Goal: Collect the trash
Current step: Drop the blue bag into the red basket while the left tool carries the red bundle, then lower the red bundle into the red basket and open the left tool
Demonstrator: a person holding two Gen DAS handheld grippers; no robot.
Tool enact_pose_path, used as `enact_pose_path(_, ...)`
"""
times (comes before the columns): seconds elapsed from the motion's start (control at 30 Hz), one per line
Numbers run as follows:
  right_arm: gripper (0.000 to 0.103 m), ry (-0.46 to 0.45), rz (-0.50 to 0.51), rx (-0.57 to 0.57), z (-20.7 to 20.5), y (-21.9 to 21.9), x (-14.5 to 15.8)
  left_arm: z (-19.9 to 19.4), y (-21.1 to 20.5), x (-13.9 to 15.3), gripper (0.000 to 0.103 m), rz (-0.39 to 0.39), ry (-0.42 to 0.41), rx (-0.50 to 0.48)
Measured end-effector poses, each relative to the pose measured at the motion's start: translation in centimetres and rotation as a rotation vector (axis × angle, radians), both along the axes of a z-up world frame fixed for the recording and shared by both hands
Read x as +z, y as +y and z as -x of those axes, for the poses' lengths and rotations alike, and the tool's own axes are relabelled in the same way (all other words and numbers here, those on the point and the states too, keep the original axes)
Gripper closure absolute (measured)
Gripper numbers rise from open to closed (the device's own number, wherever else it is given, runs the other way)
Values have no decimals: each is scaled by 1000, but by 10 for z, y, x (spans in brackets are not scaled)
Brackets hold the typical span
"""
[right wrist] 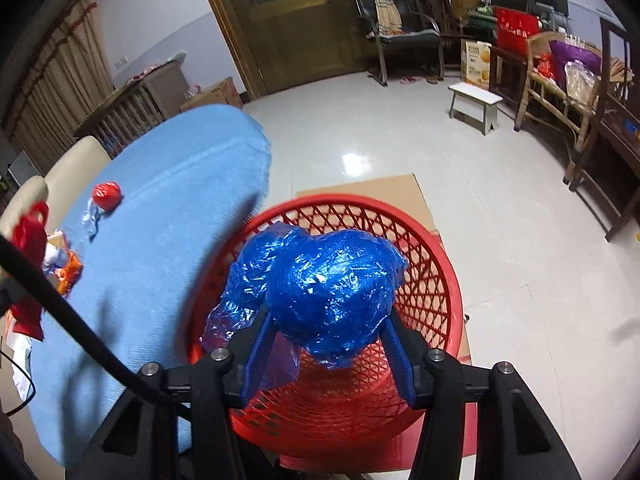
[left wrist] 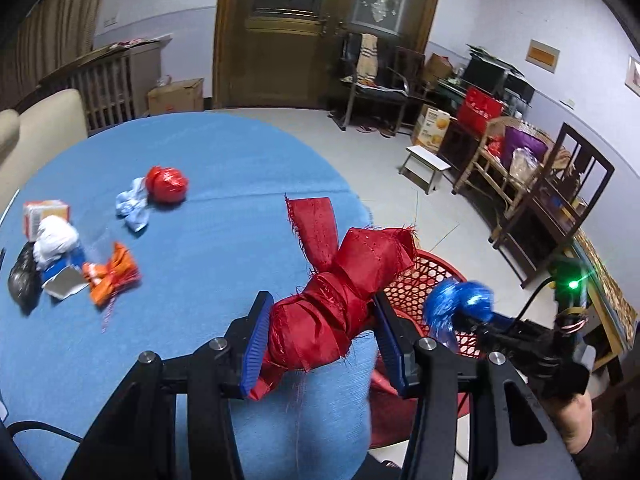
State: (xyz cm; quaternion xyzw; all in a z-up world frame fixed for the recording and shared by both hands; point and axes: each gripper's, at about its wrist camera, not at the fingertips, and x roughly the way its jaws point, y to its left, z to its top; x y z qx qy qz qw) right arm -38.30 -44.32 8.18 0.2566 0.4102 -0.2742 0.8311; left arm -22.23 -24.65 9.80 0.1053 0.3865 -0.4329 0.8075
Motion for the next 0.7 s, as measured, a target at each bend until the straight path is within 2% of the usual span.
enact_pose_path(0.1,30,28,-28,-11,2,-5,-9,7,-13,1,51,-5,-3,-27)
enact_pose_path(0.23,30,21,-33,-48,8,-11,-9,15,-30,0,51,-14,-2,-64)
enact_pose_path(0.7,29,-124,7,-248,55,-48,25,52,-95,-16,51,-72,40,-218)
